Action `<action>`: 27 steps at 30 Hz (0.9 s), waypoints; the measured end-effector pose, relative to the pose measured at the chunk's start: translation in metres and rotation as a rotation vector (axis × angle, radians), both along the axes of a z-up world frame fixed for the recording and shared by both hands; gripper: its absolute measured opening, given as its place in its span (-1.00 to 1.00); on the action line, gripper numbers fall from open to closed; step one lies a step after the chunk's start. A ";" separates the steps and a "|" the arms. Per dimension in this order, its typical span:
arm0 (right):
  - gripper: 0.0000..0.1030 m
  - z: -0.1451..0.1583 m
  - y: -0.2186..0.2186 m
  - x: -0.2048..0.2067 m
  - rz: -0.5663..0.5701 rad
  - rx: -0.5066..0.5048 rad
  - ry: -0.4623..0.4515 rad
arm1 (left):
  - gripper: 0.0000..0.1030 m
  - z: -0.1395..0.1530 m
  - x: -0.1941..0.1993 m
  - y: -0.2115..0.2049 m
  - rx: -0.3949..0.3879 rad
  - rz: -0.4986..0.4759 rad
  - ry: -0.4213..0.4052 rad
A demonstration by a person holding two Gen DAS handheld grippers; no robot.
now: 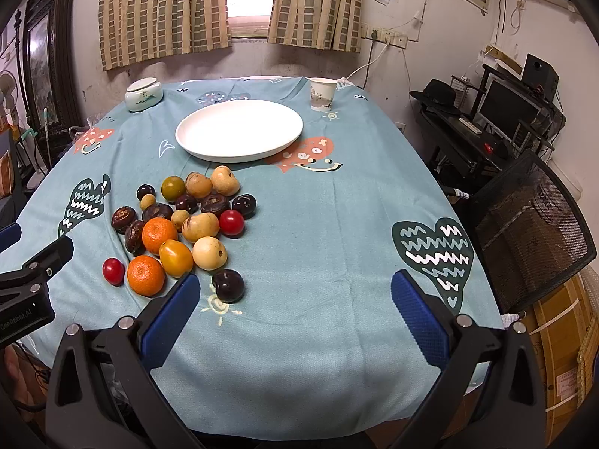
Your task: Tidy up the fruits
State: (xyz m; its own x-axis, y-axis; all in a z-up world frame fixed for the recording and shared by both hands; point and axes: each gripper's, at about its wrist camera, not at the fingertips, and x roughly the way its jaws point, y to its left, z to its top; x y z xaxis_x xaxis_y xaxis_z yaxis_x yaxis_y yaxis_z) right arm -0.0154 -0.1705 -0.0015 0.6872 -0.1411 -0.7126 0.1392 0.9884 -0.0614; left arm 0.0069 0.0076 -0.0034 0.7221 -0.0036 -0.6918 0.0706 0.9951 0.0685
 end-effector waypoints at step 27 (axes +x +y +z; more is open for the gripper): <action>0.97 0.000 0.009 0.002 0.054 0.044 0.020 | 0.96 -0.001 0.002 0.003 -0.001 -0.004 -0.004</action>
State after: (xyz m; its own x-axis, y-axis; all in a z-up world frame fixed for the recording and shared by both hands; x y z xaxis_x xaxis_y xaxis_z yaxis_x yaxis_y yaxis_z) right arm -0.0133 -0.1615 -0.0014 0.6787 -0.0724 -0.7308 0.0847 0.9962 -0.0200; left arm 0.0090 0.0110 -0.0049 0.7249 -0.0075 -0.6888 0.0745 0.9949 0.0676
